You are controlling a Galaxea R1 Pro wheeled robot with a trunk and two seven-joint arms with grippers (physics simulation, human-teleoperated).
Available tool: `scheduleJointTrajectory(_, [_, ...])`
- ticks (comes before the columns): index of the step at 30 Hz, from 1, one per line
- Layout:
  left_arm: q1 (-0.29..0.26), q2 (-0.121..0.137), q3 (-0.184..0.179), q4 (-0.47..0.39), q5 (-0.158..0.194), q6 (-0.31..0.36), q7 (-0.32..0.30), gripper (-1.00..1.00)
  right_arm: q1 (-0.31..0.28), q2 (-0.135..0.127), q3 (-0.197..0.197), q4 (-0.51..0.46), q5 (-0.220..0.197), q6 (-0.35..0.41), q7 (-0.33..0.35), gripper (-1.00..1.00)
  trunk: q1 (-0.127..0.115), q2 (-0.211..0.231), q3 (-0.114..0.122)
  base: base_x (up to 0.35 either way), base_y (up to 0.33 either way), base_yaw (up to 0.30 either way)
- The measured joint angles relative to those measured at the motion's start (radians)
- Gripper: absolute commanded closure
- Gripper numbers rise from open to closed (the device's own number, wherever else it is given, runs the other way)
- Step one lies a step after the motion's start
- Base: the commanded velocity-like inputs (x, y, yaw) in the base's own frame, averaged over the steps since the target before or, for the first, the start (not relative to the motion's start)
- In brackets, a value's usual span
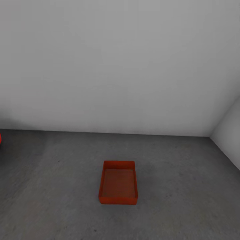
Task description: Move the two storage containers from the living room to the garage. In the garage, place one container on the floor and stack the other container on top of it (either order is fine).
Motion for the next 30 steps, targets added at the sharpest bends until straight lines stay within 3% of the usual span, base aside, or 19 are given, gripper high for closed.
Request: scheduleJointTrajectory(30, [0.000, 0.000, 0.000, 0.000, 0.000, 0.000, 0.000, -1.00, 0.000, 0.000, 0.000, 0.000, 0.000, 0.000, 0.015, -1.00, 0.000, 0.000, 0.048, 0.000, 0.000, 0.000])
